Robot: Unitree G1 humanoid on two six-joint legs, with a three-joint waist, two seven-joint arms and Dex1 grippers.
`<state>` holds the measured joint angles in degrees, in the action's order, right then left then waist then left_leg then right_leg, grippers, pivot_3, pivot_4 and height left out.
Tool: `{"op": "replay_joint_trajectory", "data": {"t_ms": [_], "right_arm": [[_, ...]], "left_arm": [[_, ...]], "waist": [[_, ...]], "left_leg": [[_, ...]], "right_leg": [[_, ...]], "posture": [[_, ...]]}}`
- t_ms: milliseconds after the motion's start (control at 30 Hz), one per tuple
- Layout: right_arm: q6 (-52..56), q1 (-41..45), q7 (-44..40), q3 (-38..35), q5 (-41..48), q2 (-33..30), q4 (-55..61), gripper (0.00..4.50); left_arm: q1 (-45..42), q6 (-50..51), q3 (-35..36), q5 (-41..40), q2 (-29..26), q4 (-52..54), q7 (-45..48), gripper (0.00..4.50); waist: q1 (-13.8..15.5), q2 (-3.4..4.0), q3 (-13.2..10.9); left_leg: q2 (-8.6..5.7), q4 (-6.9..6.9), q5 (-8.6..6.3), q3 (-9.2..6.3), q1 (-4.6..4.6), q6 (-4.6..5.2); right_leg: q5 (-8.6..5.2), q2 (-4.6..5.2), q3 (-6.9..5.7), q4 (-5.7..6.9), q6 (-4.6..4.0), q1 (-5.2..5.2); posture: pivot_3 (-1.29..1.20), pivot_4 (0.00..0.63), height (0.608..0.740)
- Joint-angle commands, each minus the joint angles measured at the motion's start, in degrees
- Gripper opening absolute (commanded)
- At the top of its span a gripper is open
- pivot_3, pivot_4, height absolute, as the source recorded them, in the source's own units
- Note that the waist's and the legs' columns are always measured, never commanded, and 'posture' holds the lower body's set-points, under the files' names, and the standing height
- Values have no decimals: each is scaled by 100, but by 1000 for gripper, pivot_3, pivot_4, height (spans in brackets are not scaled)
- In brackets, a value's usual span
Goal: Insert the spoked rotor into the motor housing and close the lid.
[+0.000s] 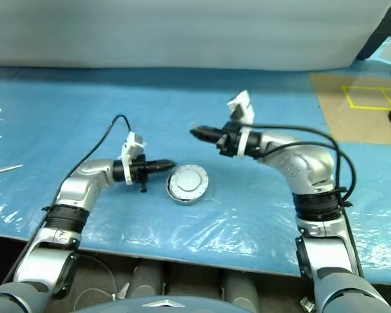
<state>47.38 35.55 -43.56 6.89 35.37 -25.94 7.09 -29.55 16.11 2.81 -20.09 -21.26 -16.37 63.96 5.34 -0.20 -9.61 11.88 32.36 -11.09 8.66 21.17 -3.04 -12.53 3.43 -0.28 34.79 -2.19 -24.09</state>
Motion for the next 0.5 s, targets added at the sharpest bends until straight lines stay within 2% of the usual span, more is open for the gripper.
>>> {"op": "replay_joint_trajectory", "data": {"t_ms": [33, 167, 400, 433, 500], "right_arm": [[-678, -220, -80, 466, -628, 34, 69, 596], [-1123, -399, -201, 690, -988, 121, -120, 1938], [-1521, -629, -773, 1007, -1358, -40, -118, 4291], [-1533, -638, -796, 1009, -1360, -1, -139, 4470], [-1581, -639, -842, 1043, -1422, 41, -183, 4470]], "left_arm": [[263, -426, 319, -26, -41, 743, -564, 0], [891, -215, 308, -212, -128, 1691, -777, 0], [1998, -161, 413, -380, -109, 2757, -1314, 0], [2175, -127, 412, -415, -116, 2893, -1370, 0], [2475, -135, 371, -427, -156, 3119, -1429, 0]], "waist": [[-13, 0, 0], [-98, 0, 0], [-143, -1, 0], [-151, -1, 0], [-170, 0, 0]], "left_leg": [[0, 0, 0, 0, 0, 0], [-2, -5, -1, 2, -1, -1], [1, 1, -2, 4, -2, 1], [1, 2, -2, 5, -3, 1], [3, 1, -2, 7, -6, 1]], "right_leg": [[0, 0, 0, 0, 0, 0], [0, 0, 4, -2, 2, -3], [-1, -3, 8, -2, 0, -6], [-2, -3, 10, -1, 0, -6], [-2, -6, 13, -1, 0, -6]], "posture": [[0, 150, 740], [0, 150, 740], [0, 150, 740], [0, 150, 740], [0, 150, 740]]}}
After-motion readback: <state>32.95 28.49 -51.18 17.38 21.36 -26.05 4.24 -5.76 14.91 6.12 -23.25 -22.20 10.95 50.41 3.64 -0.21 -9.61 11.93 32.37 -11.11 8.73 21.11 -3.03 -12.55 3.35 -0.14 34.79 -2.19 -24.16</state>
